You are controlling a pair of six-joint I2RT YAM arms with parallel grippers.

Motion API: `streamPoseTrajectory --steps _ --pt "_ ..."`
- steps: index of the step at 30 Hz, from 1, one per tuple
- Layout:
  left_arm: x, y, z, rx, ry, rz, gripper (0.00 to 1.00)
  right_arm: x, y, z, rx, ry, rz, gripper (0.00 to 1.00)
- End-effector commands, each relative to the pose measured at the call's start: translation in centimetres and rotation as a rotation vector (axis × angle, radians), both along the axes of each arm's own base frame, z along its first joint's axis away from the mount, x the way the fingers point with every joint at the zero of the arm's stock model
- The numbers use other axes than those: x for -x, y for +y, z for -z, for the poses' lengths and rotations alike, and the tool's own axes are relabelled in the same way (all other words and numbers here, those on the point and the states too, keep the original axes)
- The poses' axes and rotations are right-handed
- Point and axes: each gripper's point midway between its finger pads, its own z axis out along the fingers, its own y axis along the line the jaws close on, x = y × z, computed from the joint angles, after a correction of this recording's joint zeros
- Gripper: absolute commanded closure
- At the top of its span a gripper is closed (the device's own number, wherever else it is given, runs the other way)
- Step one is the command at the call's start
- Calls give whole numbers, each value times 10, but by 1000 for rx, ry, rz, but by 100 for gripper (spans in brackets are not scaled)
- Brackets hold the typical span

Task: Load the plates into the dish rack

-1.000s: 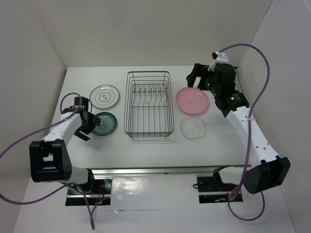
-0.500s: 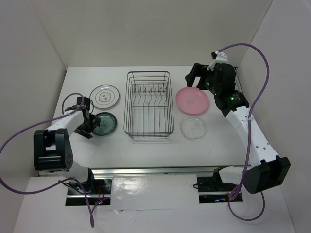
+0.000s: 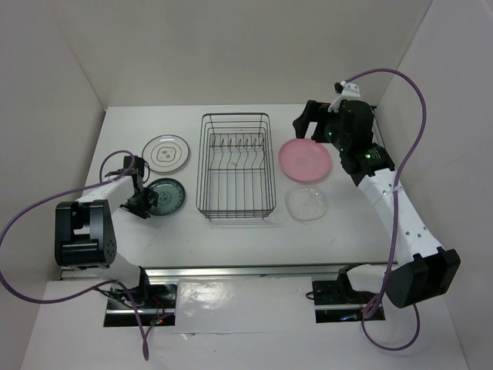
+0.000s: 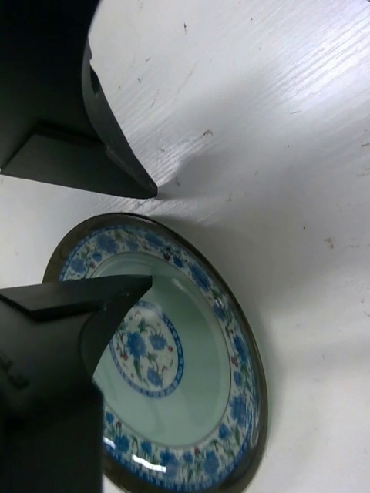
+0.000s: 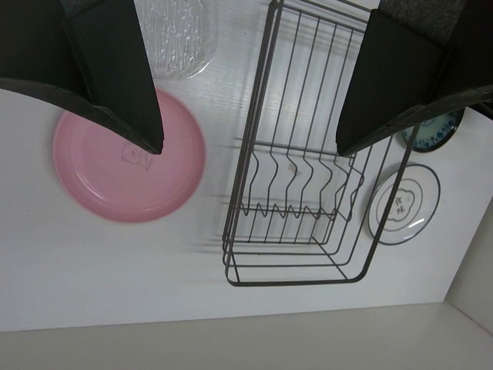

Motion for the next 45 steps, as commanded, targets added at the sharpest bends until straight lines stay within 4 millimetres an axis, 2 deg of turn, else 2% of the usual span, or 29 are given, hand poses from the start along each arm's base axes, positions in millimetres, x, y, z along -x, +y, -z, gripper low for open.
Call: streamPoseTrajectory --steps 1,5,7,10,11,12,13,14,18,23,27,30,35,37,39,40,42,43,44,45 --pt "8 2 12 1 42 -31 44 1 6 -18 -18 -71 -25 0" --pt "14 3 20 -5 75 -33 46 3 6 -22 -20 -80 -25 0" --pt "18 2 23 -4 86 -33 56 7 9 -21 -21 -80 -34 0" --pt "21 2 27 -3 97 -33 59 6 9 -23 -23 -89 -34 0" --pt "25 1 32 -1 116 -33 70 6 9 -19 -21 -80 -34 0" --pt "25 1 32 -1 117 -33 85 6 9 -19 -21 -80 -34 0" --pt "27 1 34 0 126 -33 87 6 9 -19 -21 -80 -34 0" --pt "29 1 34 1 135 -33 98 7 8 -24 -25 -98 -34 0" --pt "42 0 40 4 172 -33 100 7 8 -24 -25 -98 -34 0" --pt "50 1 30 -10 151 -25 100 5 11 -23 -27 -97 -43 0" --pt "48 -1 17 -16 113 -7 100 5 13 -25 -40 -103 -50 0" --pt "39 -1 -4 -18 30 6 100 6 15 -26 -50 -100 -57 0" --pt "25 -2 -61 -42 -119 40 100 4 17 -31 -54 -108 -66 0" --pt "17 0 -97 -67 -217 75 100 6 20 -29 -53 -99 -75 0" --pt "16 4 -120 -108 -270 93 100 4 21 -25 -50 -90 -75 0" --pt "11 5 -145 -128 -343 110 100 4 21 -29 -53 -99 -75 0" --pt "10 4 -168 -154 -404 172 100 3 25 -25 -54 -86 -94 0" --pt "9 5 -190 -174 -465 184 100 0 27 -23 -56 -85 -105 0" --pt "8 0 -201 -177 -504 229 100 -1 30 -18 -57 -72 -119 0" --pt "6 -2 -213 -188 -546 261 100 3 41 -23 -74 -85 -182 0"
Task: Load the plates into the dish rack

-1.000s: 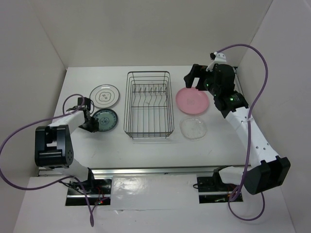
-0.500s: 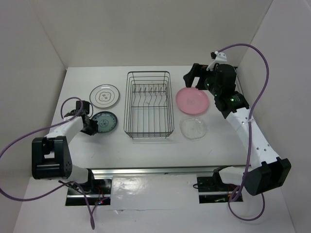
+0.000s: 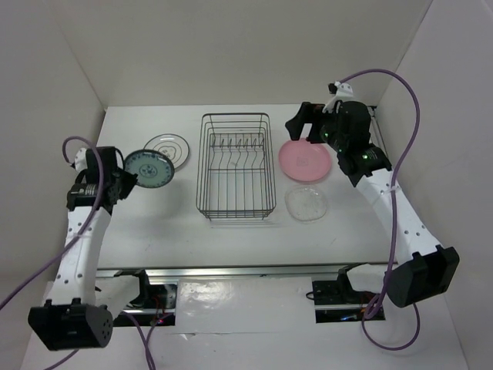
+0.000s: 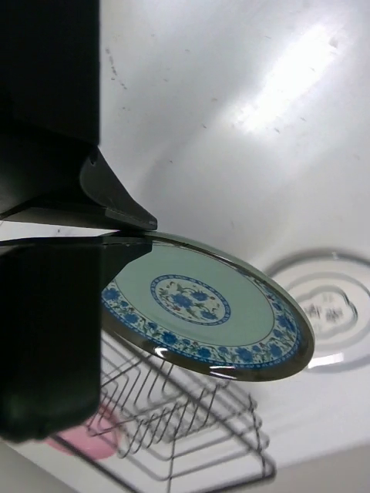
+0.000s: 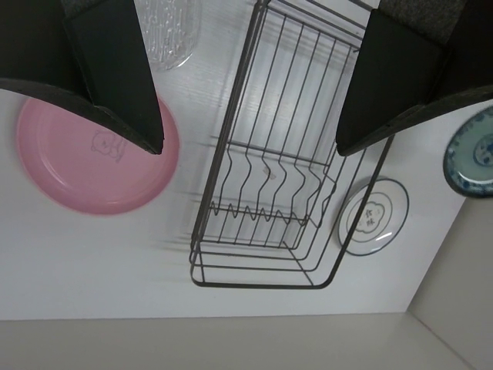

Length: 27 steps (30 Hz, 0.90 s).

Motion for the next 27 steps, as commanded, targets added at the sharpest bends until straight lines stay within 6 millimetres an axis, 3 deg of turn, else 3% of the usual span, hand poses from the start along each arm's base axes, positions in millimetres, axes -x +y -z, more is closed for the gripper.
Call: streamPoseTrajectory --steps 1,2,5,6,10,16,22,27 --pt "-5 -4 -59 -94 -172 126 100 -3 29 -24 -56 -85 -138 0" --pt "-4 -5 -72 -127 -222 163 100 1 37 -19 -67 -87 -194 0" --pt "-24 -24 -107 -176 -386 336 100 21 70 -36 -147 -166 -415 0" --pt "-27 -41 -116 -154 -437 434 100 31 79 -44 -167 -187 -496 0" --pt "-34 -67 -134 -145 -531 598 100 30 87 -61 -201 -222 -540 0" --pt "-40 -98 -145 -165 -633 808 100 18 87 -70 -214 -190 -467 0" --pt "-43 -123 -154 -196 -669 910 100 38 112 -65 -217 -208 -578 0" --pt "-41 -128 -152 -197 -679 953 100 62 139 -64 -113 -282 -662 1"
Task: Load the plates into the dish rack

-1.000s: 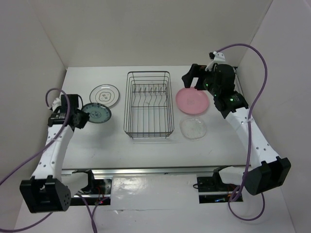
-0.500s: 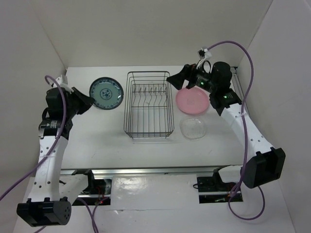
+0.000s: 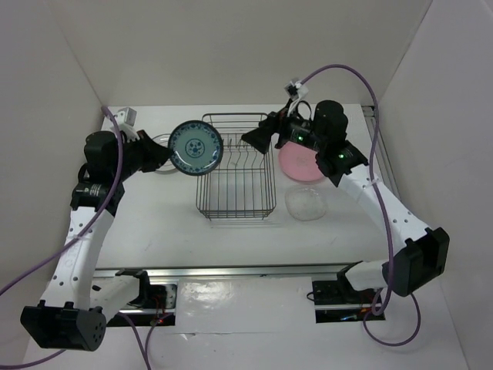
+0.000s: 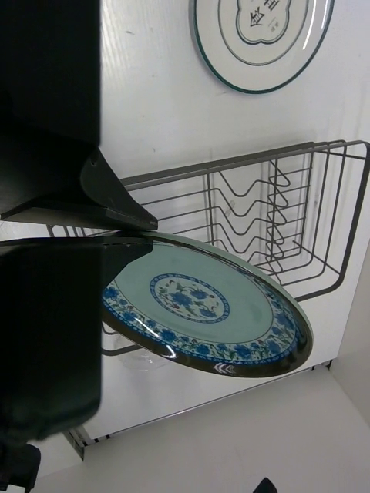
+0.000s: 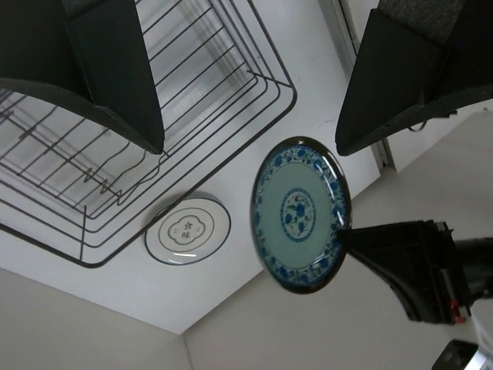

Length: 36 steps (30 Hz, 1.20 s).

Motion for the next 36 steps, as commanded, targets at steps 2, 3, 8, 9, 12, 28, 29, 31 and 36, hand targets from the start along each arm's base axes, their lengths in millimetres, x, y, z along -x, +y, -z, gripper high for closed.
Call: streamPoseTrajectory --steps 2,3,8,9,12,28,29,31,36 --pt "2 -12 -38 -12 -161 78 100 19 19 -21 36 -149 -66 1" --pt "3 -14 -38 -8 -161 91 100 19 26 -19 38 -143 -87 1" --pt "8 -24 -46 17 -187 159 100 17 57 2 87 -133 -115 8" --pt "9 -26 -49 20 -201 171 100 19 65 7 93 -123 -126 8" --pt "9 -28 -47 30 -197 181 100 14 76 20 118 -103 -124 12" --pt "3 -27 -35 38 -163 170 100 6 81 16 117 -129 -101 40" --pt "3 -27 -35 38 -163 170 100 6 81 16 117 -129 -101 40" --pt "3 -29 -32 41 -154 180 100 5 80 16 118 -129 -92 39" --pt "3 -29 -28 41 -145 180 100 0 77 11 105 -137 -70 38"
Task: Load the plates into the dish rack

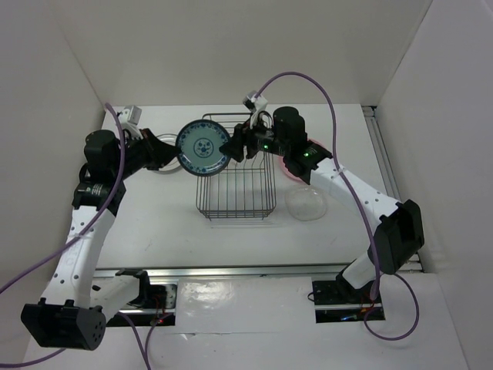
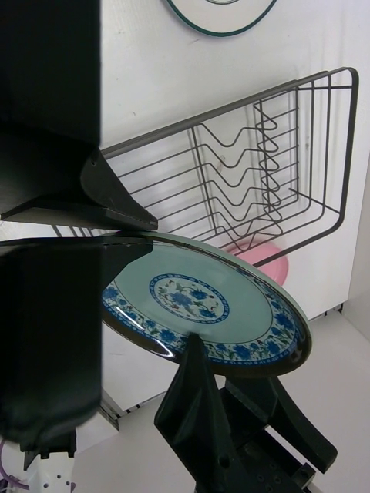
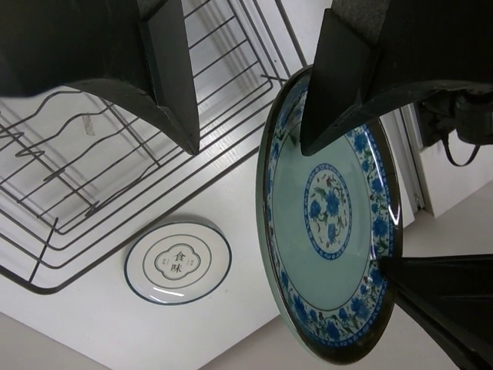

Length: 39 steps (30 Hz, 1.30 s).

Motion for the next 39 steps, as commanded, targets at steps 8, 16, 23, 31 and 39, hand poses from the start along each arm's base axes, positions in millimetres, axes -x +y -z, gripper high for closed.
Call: streamPoseTrajectory --steps 8,16,23,31,39 --pt "-2 -1 -9 -10 -49 10 100 -13 -2 -59 -83 -120 29 51" --pt "-2 -1 -9 -10 -49 10 100 -20 4 -50 -98 -80 13 60" --pt "-2 -1 -9 -10 -49 10 100 -21 8 -41 -94 -55 1 39" --pt "-4 -1 -8 -10 -49 10 100 -24 9 -44 -93 -56 10 96" --pt "-14 8 3 -11 -1 -64 84 -22 10 -45 -94 -49 40 100"
